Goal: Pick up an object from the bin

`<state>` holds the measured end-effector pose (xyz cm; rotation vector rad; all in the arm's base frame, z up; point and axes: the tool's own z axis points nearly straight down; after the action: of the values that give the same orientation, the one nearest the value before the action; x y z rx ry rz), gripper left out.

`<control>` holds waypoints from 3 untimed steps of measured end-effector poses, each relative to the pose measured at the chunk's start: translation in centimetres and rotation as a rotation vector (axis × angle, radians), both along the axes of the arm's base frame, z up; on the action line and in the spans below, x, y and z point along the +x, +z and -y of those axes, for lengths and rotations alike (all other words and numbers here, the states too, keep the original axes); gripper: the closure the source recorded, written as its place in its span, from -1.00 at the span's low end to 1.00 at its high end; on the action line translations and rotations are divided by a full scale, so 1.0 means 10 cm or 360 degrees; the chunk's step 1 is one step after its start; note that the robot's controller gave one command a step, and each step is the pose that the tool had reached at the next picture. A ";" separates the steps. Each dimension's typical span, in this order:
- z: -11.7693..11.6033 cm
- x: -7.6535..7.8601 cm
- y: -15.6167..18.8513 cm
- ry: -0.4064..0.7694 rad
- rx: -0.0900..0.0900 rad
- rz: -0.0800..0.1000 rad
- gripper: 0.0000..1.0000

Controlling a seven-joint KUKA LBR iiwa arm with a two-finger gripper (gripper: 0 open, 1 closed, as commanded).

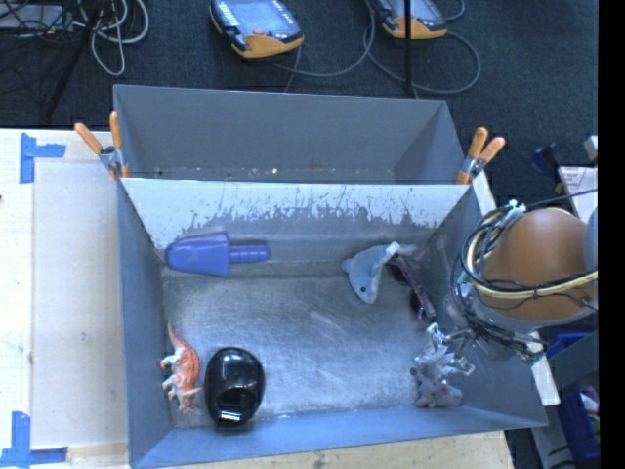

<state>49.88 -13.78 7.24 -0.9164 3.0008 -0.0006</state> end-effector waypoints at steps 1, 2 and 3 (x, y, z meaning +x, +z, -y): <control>0.00 0.00 0.00 0.0001 0.0000 0.0000 1.00; -0.09 0.04 0.46 -0.0022 0.0004 -0.0018 1.00; 0.05 0.11 0.51 0.0120 0.0000 -0.0009 -1.00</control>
Offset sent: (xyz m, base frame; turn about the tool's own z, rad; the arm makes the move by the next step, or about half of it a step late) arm 0.0093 0.0122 0.0703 0.0180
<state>50.96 -14.32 12.36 -1.0303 2.9692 0.0022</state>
